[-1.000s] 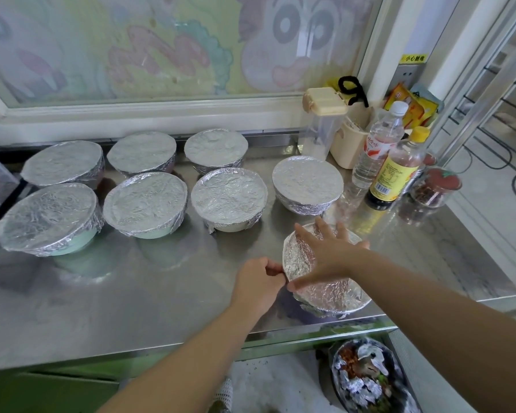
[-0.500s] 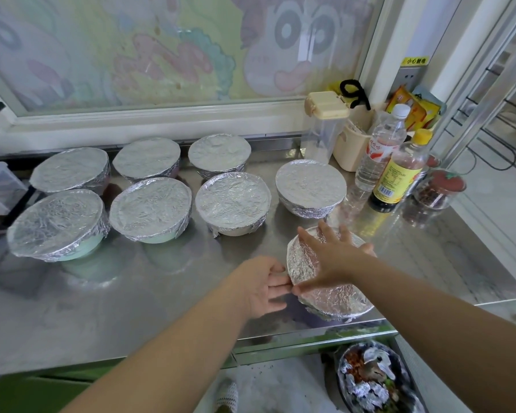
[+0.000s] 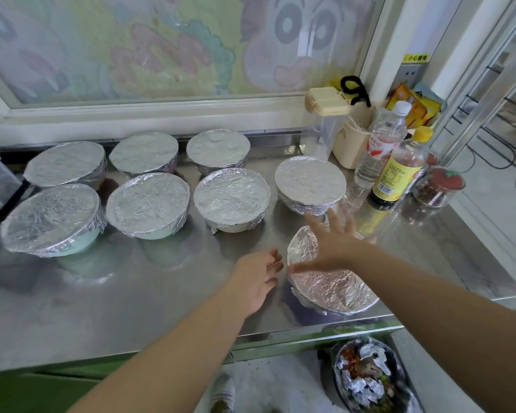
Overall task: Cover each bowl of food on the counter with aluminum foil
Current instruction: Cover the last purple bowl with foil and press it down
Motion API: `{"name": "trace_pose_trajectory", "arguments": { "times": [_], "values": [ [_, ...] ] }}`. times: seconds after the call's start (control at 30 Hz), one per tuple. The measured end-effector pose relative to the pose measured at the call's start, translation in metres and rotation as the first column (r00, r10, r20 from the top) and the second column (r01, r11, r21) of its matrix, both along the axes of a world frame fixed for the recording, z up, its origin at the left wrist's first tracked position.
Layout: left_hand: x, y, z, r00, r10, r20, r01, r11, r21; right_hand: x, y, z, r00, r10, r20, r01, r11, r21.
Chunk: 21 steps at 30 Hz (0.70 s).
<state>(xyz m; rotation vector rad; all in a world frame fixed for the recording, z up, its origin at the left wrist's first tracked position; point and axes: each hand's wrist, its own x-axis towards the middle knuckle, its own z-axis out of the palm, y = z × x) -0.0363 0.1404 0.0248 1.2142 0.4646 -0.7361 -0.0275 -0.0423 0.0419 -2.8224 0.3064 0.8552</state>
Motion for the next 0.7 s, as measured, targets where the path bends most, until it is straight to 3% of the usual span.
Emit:
{"name": "trace_pose_trajectory", "arguments": {
  "times": [0.1,0.23,0.57,0.7],
  "values": [
    [-0.013,0.008,-0.01,0.962,-0.169,0.214,0.105,0.954,0.28,0.004,-0.004,-0.009,0.996,0.08,-0.033,-0.079,0.996,0.043],
    [-0.025,0.013,-0.016,0.797,-0.443,0.412,0.176,0.821,0.543,0.002,-0.003,-0.006,0.998,0.062,-0.028,-0.06,0.997,0.056],
    [-0.009,0.007,-0.023,0.585,-0.688,0.428,0.134,0.603,0.787,-0.004,0.001,-0.001,0.998,0.06,-0.013,-0.06,0.998,0.002],
    [0.005,0.013,-0.021,0.409,-0.802,0.436,0.125,0.522,0.844,-0.004,0.002,0.0,0.998,0.061,-0.015,-0.061,0.998,0.004]
  ]
}}
